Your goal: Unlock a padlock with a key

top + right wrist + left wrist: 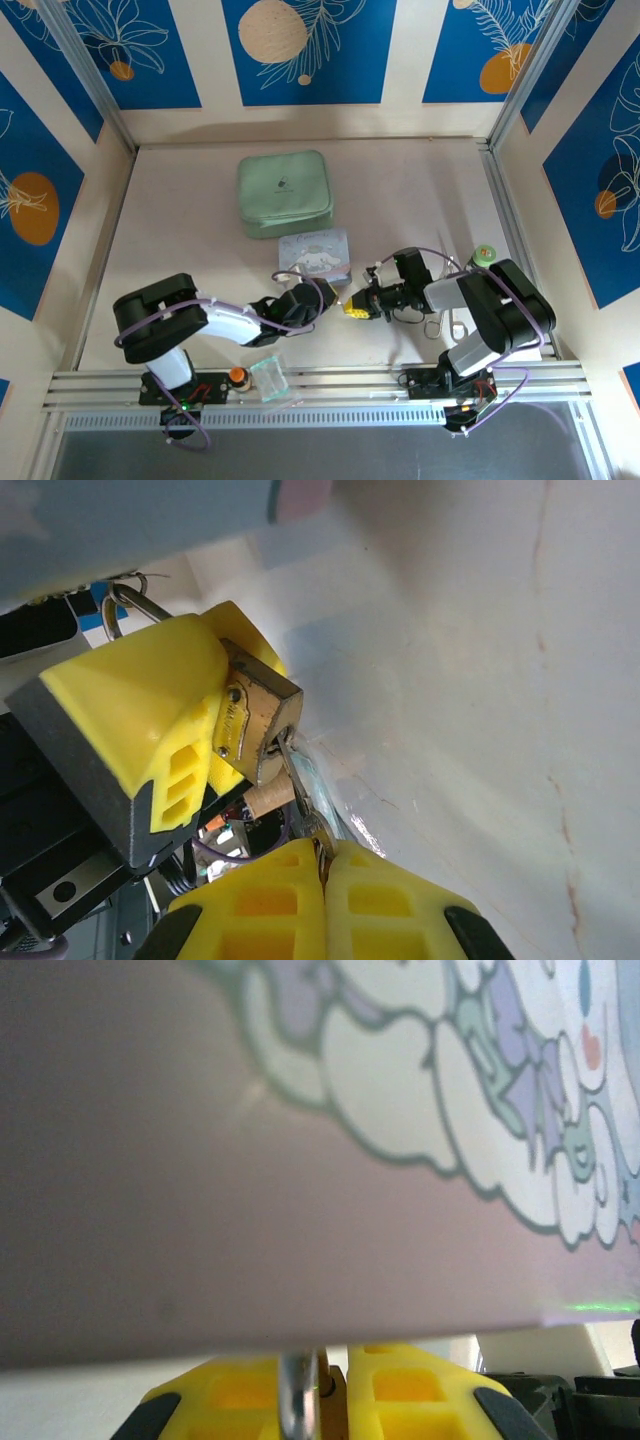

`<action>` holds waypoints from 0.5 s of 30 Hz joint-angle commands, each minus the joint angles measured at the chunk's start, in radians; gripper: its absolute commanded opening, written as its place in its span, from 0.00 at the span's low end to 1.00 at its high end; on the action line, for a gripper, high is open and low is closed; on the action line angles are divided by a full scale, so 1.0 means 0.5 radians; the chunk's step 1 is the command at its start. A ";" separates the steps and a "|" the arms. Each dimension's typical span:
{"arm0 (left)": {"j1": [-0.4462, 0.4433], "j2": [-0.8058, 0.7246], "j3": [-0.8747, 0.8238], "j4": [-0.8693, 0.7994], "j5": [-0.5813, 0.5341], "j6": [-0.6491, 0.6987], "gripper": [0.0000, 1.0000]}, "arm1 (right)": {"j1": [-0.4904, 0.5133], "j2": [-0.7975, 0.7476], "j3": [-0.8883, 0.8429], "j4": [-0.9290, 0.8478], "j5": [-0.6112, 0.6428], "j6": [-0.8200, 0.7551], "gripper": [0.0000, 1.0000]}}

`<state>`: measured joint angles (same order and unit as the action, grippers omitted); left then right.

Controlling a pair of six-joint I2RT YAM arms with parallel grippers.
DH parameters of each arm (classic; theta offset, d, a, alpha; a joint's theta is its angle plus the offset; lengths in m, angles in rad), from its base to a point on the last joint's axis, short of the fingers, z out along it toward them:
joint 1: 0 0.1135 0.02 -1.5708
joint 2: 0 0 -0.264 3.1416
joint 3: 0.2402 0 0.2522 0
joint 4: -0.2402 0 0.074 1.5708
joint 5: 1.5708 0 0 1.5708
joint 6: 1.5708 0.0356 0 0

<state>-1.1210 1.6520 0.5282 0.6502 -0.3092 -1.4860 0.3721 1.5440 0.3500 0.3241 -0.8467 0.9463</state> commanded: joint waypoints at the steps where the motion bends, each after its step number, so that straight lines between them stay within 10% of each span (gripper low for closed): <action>1: -0.004 0.008 -0.029 -0.051 0.218 -0.130 0.00 | -0.036 0.011 0.036 0.027 -0.057 -0.010 0.00; 15: -0.008 0.023 0.036 0.136 0.417 -0.126 0.00 | -0.066 0.167 0.045 0.655 -0.071 0.240 0.00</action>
<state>-1.1015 1.6562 0.5282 0.6746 -0.2951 -1.4906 0.3450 1.6234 0.3511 0.4732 -0.8795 1.0302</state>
